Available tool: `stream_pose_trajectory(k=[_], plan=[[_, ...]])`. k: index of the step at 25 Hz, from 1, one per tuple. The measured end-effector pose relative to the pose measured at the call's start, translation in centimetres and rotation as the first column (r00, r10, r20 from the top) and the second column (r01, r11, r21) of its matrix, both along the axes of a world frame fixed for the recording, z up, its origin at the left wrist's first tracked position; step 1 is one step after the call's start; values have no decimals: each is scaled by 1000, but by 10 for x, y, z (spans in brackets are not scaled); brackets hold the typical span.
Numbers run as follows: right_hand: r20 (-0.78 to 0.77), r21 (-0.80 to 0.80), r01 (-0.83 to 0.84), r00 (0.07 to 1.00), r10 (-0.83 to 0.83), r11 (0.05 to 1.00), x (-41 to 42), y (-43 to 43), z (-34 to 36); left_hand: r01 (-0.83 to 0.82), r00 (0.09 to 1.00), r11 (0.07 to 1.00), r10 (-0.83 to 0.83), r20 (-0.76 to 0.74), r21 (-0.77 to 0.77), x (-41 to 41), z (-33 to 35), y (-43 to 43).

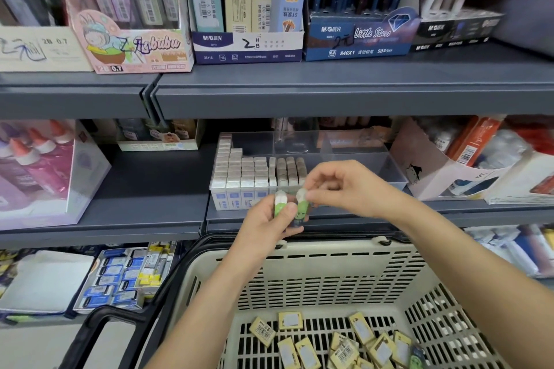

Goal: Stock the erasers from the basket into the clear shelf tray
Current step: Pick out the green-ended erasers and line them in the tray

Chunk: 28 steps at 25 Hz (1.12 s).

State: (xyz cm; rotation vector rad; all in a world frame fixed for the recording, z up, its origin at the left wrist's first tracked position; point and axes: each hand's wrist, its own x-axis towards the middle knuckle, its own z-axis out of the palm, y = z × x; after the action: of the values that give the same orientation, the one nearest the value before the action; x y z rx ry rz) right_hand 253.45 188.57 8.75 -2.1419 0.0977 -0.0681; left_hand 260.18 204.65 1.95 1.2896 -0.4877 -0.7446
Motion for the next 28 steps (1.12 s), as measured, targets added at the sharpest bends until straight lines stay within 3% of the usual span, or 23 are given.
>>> stream_pose_trajectory(k=[4,8,13,19,24,27,28], plan=[[19,22,203,979,-203,979,1,-25,15,-172,985,984,170,31,51,5,0,1],[166,-352,390,921,-354,851,16,-42,17,-212,977,975,210,34,73,8,-2,2],[11,-464,300,943,-333,833,32,-37,-5,-219,975,972,216,41,85,9,-3,3],[-17,-480,270,948,-317,835,37,-33,-27,-179,983,982,177,41,57,10,0,4],[-79,-600,174,958,-274,781,33,-32,-24,-165,985,983,160,71,77,8,3,2],[37,-648,231,961,-274,725,24,-21,-16,-136,986,987,127,104,85,7,3,1],[93,-595,251,965,-245,763,21,-15,-14,-128,987,988,118,111,84,6,4,1]])
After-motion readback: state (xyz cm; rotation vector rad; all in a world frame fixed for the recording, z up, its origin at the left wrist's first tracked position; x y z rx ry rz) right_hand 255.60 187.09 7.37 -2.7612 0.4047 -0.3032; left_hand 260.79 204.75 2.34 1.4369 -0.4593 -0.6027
